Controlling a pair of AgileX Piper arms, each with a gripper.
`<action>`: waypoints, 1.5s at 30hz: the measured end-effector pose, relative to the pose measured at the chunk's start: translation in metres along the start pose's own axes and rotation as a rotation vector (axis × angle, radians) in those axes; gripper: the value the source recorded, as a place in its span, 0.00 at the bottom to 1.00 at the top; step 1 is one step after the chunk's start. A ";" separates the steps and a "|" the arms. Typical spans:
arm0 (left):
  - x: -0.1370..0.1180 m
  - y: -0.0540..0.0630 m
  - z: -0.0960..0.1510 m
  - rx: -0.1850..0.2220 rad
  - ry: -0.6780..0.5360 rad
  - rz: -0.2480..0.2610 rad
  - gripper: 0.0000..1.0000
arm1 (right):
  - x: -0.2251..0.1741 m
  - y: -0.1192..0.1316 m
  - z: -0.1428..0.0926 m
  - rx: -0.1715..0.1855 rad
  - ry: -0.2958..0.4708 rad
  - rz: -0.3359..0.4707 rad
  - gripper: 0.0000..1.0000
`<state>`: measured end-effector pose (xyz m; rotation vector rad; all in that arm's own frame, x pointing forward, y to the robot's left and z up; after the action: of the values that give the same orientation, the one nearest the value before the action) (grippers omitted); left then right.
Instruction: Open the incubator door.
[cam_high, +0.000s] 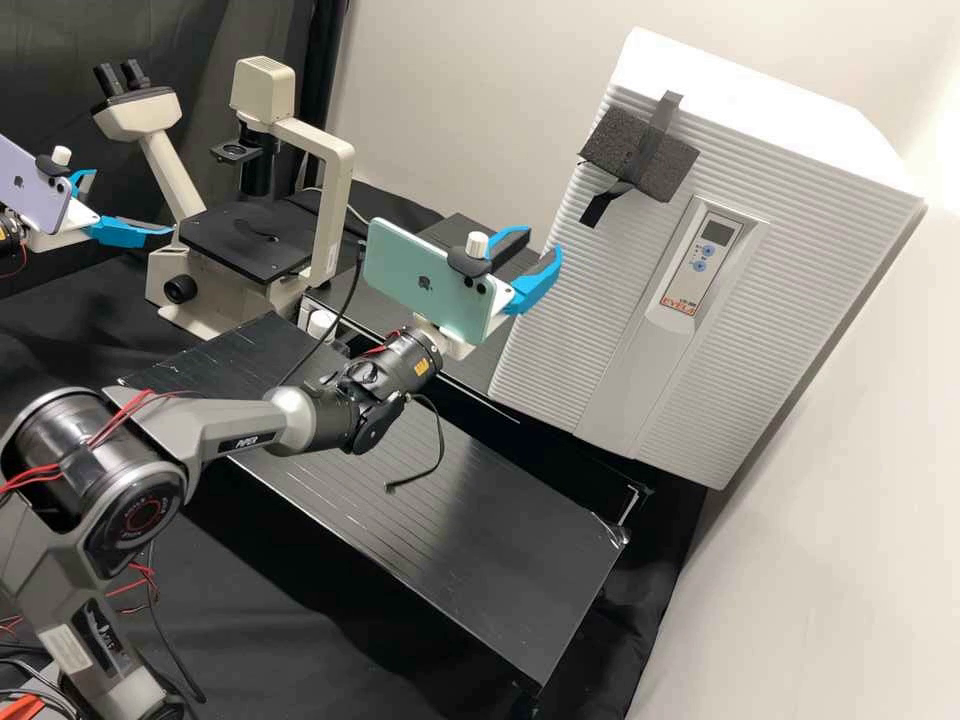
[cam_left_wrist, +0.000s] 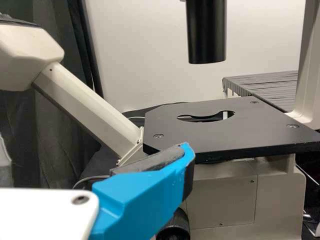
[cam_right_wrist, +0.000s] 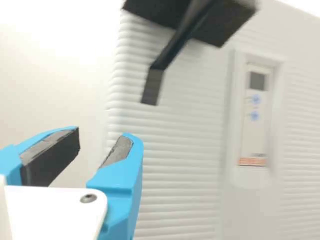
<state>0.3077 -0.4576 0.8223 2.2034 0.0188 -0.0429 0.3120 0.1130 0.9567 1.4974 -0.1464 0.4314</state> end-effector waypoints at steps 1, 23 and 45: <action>0.000 0.000 0.000 0.000 0.000 0.000 1.00 | 0.002 -0.002 -0.001 0.002 -0.004 -0.011 1.00; 0.000 0.000 0.000 0.000 0.000 0.000 1.00 | 0.014 -0.013 0.001 -0.105 -0.058 -0.027 1.00; 0.000 0.000 0.000 0.000 0.000 0.000 1.00 | 0.014 0.002 0.003 -0.108 -0.136 -0.038 0.00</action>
<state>0.3077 -0.4576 0.8223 2.2034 0.0188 -0.0429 0.3251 0.1127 0.9635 1.4203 -0.2448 0.2861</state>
